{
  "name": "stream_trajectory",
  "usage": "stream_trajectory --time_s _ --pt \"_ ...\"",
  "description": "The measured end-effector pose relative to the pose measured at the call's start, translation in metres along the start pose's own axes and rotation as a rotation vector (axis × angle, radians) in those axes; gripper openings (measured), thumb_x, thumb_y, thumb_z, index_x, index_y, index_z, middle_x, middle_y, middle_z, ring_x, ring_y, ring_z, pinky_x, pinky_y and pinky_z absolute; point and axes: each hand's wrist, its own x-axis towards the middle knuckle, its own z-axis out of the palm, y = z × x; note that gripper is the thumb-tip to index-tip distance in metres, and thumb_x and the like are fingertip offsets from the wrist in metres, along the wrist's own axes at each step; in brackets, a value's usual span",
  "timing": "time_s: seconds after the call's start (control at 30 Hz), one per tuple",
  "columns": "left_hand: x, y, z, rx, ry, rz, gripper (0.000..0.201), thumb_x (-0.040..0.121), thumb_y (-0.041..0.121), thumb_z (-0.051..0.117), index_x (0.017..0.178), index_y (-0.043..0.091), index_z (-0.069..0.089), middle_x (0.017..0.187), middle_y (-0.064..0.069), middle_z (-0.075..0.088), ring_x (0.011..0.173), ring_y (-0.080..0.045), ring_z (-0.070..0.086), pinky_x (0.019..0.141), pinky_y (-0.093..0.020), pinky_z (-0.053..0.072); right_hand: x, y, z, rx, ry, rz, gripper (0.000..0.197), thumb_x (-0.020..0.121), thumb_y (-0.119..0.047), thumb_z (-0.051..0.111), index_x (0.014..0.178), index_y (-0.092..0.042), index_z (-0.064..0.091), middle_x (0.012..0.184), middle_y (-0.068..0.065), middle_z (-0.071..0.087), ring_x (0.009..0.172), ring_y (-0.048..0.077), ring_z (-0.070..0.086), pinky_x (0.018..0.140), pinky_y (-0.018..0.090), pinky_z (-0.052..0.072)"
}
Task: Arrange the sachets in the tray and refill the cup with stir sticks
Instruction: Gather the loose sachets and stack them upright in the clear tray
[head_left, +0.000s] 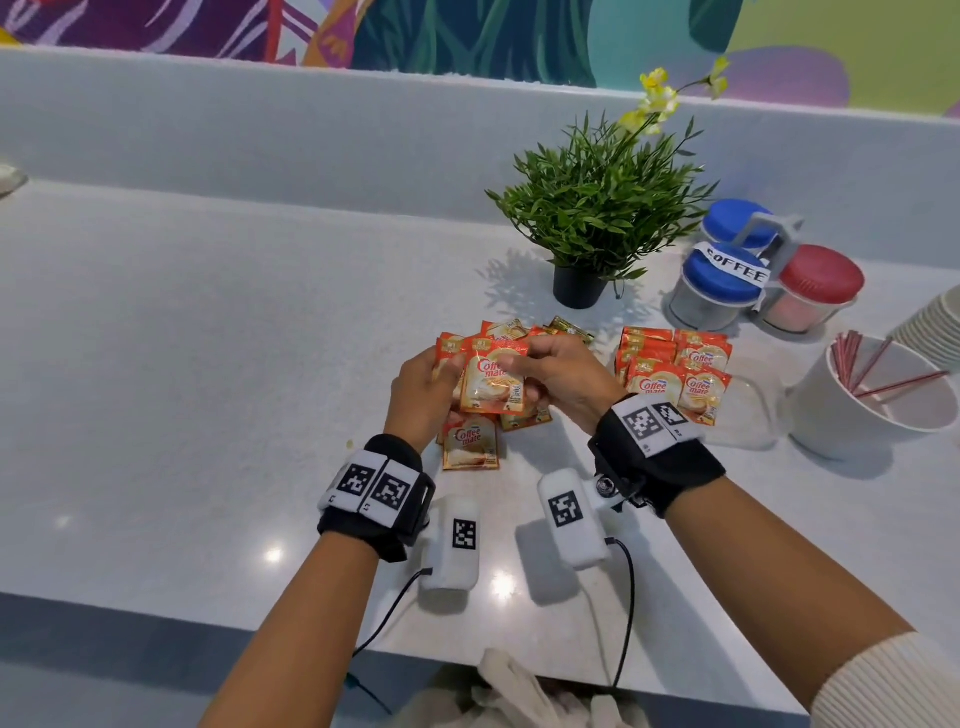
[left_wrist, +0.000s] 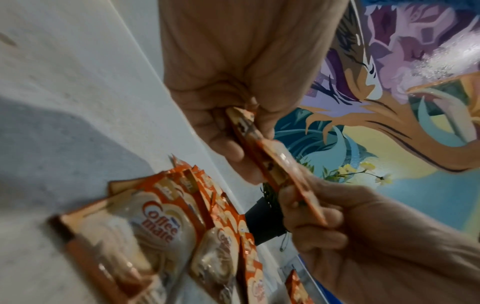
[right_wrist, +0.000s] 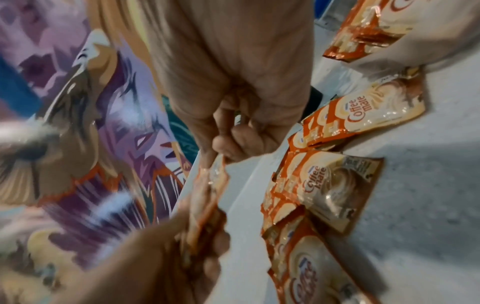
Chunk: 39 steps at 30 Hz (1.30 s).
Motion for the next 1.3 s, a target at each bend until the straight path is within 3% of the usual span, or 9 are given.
stream_trajectory --time_s 0.07,0.17,0.33,0.43,0.63,0.73,0.8,1.0,1.3 --pt "-0.002 0.005 0.002 -0.039 -0.039 -0.022 0.028 0.099 0.031 0.038 0.103 0.014 0.061 0.094 -0.010 0.067 0.082 -0.026 0.067 0.063 -0.031 0.057 0.001 0.001 0.005 -0.025 0.044 -0.030 0.014 0.085 -0.006 0.063 0.093 0.005 0.062 0.054 0.008 0.049 0.028 0.002 0.042 0.031 0.014 0.031" --pt "-0.006 0.009 0.004 -0.113 -0.138 -0.065 0.029 0.099 0.029 0.040 0.113 0.010 0.057 0.098 -0.011 0.066 0.072 -0.017 0.066 0.051 -0.018 0.053 0.005 0.000 0.010 -0.100 0.115 -0.125 0.010 0.082 -0.005 0.067 0.075 -0.005 0.060 0.042 -0.006 0.049 0.028 0.003 0.042 0.033 0.015 0.034" --pt "-0.010 0.003 0.003 -0.040 -0.195 -0.064 0.026 0.089 0.017 0.059 0.114 0.023 0.054 0.112 -0.008 0.066 0.098 -0.025 0.065 0.085 -0.043 0.055 0.008 0.003 0.014 -0.080 0.171 -0.136 0.022 0.077 -0.002 0.071 0.089 -0.004 0.053 0.054 0.003 0.051 0.034 0.003 0.049 0.038 0.018 0.043" --pt "-0.011 0.000 0.000 -0.040 -0.190 -0.092 0.035 0.090 0.013 0.057 0.123 0.019 0.049 0.118 -0.010 0.063 0.104 -0.027 0.063 0.088 -0.047 0.053 0.007 0.007 0.016 -0.121 0.138 -0.110 0.008 0.082 -0.002 0.066 0.085 -0.002 0.058 0.058 0.005 0.056 0.037 0.001 0.051 0.042 0.016 0.045" --pt "-0.013 0.000 -0.008 -0.133 -0.190 -0.116 0.027 0.096 0.013 0.046 0.123 0.017 0.046 0.113 -0.006 0.061 0.088 -0.017 0.064 0.063 -0.020 0.056 0.008 0.008 0.026 -0.295 0.081 -0.161 0.011 0.088 0.001 0.054 0.093 -0.002 0.064 0.062 0.000 0.056 0.055 0.010 0.054 0.055 0.017 0.051" --pt "-0.015 -0.001 -0.015 -0.173 -0.164 -0.104 0.024 0.097 0.009 0.043 0.118 0.019 0.047 0.109 -0.009 0.060 0.080 -0.015 0.063 0.057 -0.015 0.054 0.009 0.017 0.027 -0.361 0.035 -0.112 0.021 0.090 -0.001 0.053 0.107 0.000 0.064 0.079 0.001 0.061 0.066 0.012 0.057 0.072 0.028 0.053" --pt "-0.016 -0.004 -0.018 -0.194 -0.148 -0.111 0.028 0.097 0.004 0.041 0.122 0.015 0.046 0.109 -0.010 0.059 0.079 -0.014 0.063 0.058 -0.014 0.055 0.008 0.025 0.028 -0.572 -0.002 -0.104 0.029 0.090 -0.007 0.055 0.117 0.000 0.059 0.099 0.005 0.059 0.084 0.014 0.055 0.072 0.019 0.044" --pt "-0.016 -0.014 -0.018 -0.213 -0.065 -0.141 0.034 0.096 -0.001 0.039 0.130 0.003 0.042 0.110 -0.013 0.057 0.077 -0.011 0.060 0.054 -0.011 0.053 -0.002 0.048 0.036 -0.900 -0.110 -0.053 0.069 0.070 -0.024 0.079 0.125 -0.009 0.040 0.124 0.012 0.036 0.113 0.028 0.044 0.093 0.034 0.039" --pt "-0.014 -0.020 -0.021 -0.216 0.008 -0.179 0.031 0.096 0.004 0.044 0.127 0.006 0.045 0.119 -0.015 0.059 0.087 -0.019 0.062 0.064 -0.019 0.056 -0.013 0.038 0.047 -0.604 0.072 0.008 0.067 0.068 0.002 0.076 0.120 -0.013 0.037 0.122 0.010 0.035 0.098 0.020 0.041 0.074 0.022 0.034"
